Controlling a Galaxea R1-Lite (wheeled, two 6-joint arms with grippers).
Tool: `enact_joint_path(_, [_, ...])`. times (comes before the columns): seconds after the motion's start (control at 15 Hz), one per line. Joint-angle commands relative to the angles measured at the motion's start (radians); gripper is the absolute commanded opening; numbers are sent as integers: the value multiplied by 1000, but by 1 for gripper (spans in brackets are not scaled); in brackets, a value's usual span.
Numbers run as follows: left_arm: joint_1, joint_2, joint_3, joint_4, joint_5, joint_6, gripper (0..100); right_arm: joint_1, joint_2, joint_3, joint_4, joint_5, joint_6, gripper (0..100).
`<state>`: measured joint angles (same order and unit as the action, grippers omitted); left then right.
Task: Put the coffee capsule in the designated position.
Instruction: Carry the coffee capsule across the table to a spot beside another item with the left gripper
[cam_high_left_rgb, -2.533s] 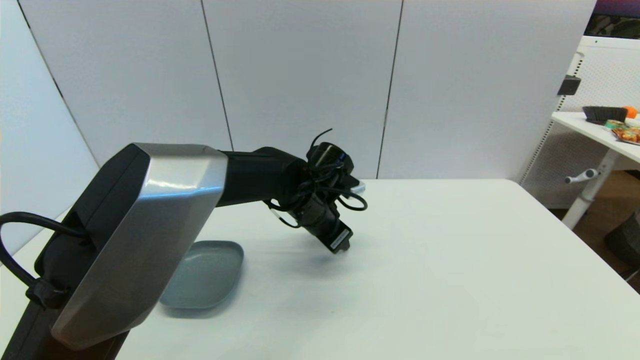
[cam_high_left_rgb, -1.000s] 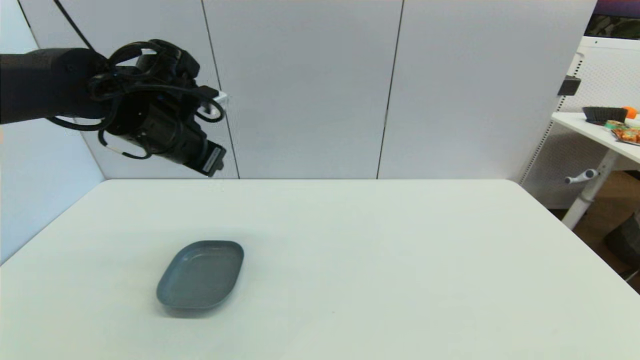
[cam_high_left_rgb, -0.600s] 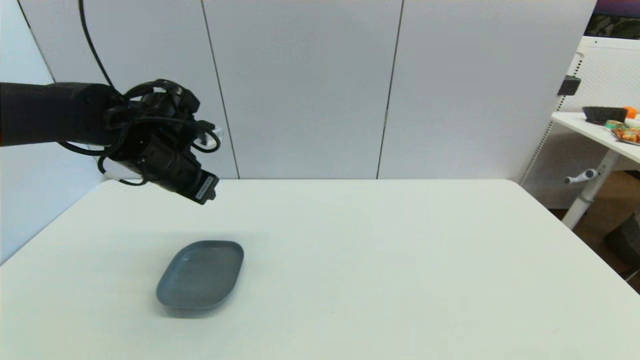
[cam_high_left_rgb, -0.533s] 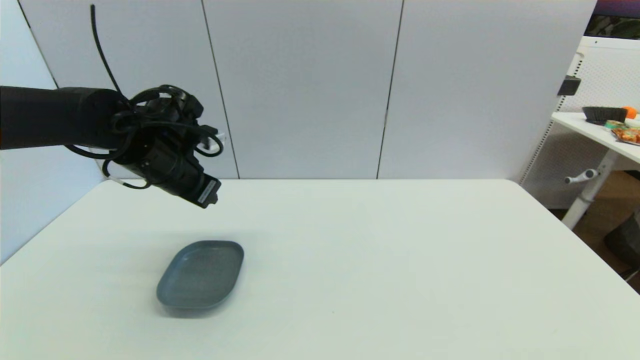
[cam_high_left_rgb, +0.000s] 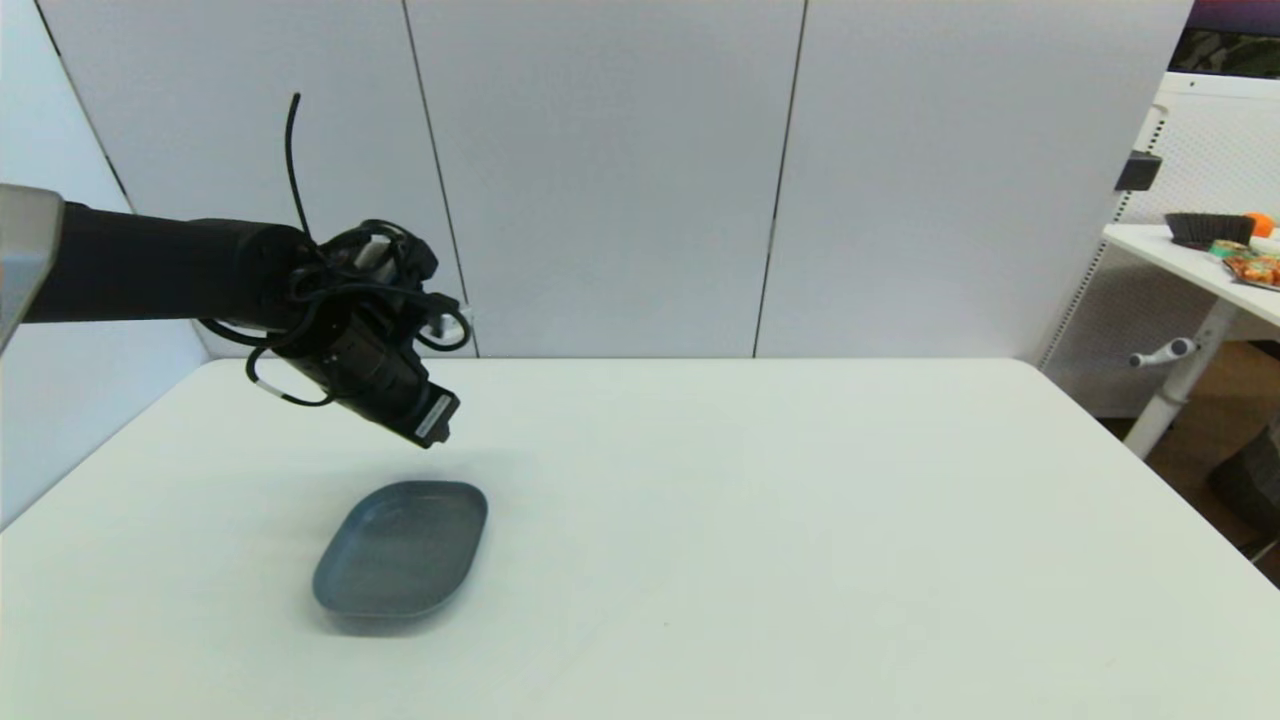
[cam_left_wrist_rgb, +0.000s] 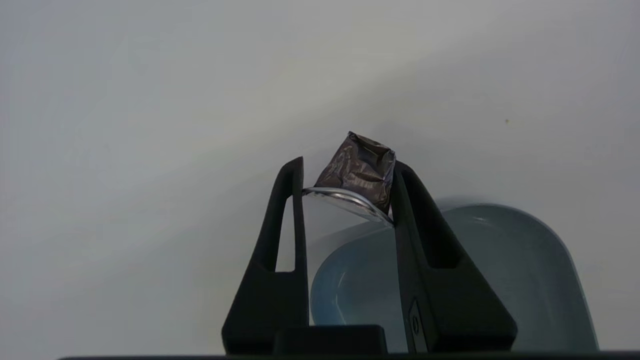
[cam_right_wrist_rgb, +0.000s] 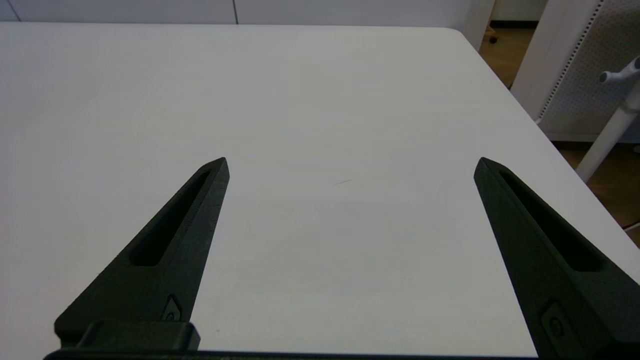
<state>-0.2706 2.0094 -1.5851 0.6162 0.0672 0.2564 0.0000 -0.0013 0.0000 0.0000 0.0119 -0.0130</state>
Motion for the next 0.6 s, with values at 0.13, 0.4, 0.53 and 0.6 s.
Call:
enact_joint_path(0.13, [-1,43,-6,-36,-17,1,0,0,1,0,0,0,-1,100])
enact_joint_path(0.4, [-4,55,-4,-49,-17,6,100,0,1,0,0,0,-1,100])
enact_joint_path(0.53, [-4,55,-4,-49,-18,7,100,0,1,0,0,0,-1,100])
enact_joint_path(0.6, [-4,55,-4,-50,-18,7,100,0,1,0,0,0,-1,100])
